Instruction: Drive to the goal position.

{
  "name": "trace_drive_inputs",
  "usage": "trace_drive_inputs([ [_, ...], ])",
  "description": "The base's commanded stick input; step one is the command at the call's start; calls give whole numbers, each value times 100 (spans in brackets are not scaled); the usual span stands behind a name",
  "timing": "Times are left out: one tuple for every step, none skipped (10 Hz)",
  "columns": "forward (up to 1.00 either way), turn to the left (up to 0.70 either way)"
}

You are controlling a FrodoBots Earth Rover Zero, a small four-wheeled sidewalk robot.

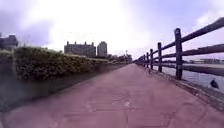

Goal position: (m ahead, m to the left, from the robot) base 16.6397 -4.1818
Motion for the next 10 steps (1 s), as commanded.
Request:
trace_drive_inputs([
  [98,-38],
  [98,0],
  [98,0],
  [98,0],
  [98,-8],
  [98,-34],
  [98,-10],
  [98,0],
  [98,0],
  [98,0],
])
